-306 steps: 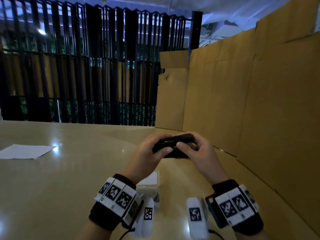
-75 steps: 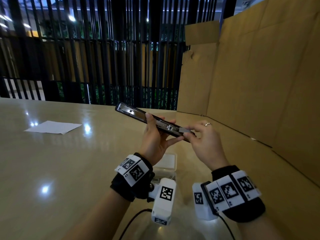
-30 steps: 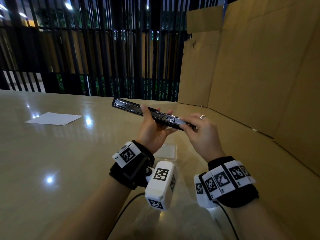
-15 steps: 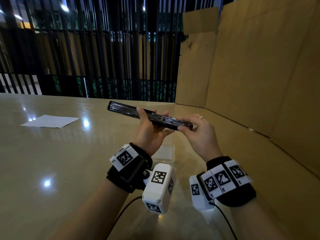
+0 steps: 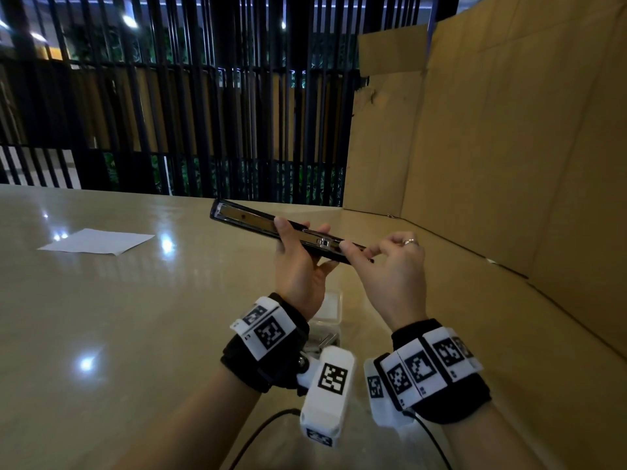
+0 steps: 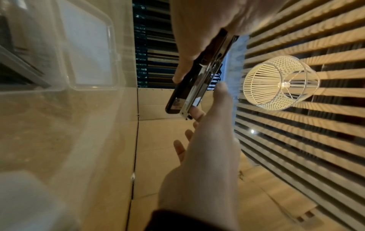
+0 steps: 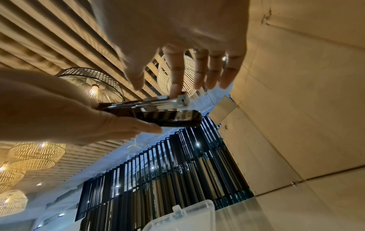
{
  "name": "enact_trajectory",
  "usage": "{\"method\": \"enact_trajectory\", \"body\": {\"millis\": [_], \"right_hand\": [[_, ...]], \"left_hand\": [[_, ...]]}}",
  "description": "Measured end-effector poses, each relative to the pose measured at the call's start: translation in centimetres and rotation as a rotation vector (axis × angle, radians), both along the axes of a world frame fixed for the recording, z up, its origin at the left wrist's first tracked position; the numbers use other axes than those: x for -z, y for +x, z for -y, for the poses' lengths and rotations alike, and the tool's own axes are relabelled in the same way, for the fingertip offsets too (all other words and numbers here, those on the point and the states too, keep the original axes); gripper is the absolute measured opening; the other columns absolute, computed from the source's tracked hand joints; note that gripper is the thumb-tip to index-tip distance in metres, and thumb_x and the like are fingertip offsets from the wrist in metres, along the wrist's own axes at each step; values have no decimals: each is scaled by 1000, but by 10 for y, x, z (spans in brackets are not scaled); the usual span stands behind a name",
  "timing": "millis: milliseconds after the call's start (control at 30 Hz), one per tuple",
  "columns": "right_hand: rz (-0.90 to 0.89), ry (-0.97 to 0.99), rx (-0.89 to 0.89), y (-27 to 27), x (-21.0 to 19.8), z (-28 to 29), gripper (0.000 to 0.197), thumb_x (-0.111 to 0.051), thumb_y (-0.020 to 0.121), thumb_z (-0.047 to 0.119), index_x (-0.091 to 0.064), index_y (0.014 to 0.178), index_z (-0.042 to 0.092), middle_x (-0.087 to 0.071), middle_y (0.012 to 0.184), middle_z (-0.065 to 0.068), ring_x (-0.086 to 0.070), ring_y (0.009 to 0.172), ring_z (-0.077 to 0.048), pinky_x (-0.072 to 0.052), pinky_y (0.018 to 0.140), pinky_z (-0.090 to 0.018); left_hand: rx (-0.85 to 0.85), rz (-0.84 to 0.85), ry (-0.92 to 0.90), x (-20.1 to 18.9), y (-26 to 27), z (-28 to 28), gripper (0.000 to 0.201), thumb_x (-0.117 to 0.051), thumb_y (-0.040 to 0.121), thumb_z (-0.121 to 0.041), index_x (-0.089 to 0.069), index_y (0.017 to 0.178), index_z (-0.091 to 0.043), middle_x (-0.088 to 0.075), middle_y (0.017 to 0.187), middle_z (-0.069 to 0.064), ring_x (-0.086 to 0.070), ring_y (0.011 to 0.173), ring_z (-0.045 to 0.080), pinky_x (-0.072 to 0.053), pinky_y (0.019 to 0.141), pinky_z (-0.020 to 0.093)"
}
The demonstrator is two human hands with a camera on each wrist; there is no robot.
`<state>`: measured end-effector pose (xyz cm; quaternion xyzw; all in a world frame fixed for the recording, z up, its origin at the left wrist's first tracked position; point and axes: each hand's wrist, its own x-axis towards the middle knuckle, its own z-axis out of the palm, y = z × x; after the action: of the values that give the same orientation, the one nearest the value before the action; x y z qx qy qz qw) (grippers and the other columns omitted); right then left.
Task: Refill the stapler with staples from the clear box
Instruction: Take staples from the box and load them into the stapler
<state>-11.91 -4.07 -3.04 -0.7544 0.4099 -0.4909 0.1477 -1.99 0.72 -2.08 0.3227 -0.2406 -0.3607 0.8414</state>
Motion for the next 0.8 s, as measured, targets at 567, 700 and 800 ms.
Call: {"method": "enact_trajectory", "body": {"millis": [567, 700, 800], "right_hand": [[277, 169, -21, 12, 8, -10, 30, -69, 70, 39, -57, 55, 16, -53, 100, -5, -39, 95, -7, -45, 89, -37], [283, 170, -64, 10, 3, -13, 34, -69, 70, 39, -49, 49, 22, -54, 90, -3, -40, 89, -5, -46, 88, -39], [160, 50, -123, 8, 1, -13, 39, -68, 71, 43, -48, 48, 19, -47, 84, 1, -50, 82, -13, -47, 75, -36]], "left_hand": [[-225, 95, -81, 9, -18, 0, 33, -25, 99, -39, -48, 85, -19, -65, 93, 4, -63, 95, 16, -51, 90, 42], [-272, 184, -122, 8, -17, 0, 33, -24, 99, -35, -48, 80, -21, -61, 85, 2, -61, 81, 11, -52, 79, 36], [-237, 109, -110, 4, -13, -1, 35, -25, 99, -38, -46, 79, -18, -55, 75, 3, -57, 72, 14, -50, 70, 34]]}}
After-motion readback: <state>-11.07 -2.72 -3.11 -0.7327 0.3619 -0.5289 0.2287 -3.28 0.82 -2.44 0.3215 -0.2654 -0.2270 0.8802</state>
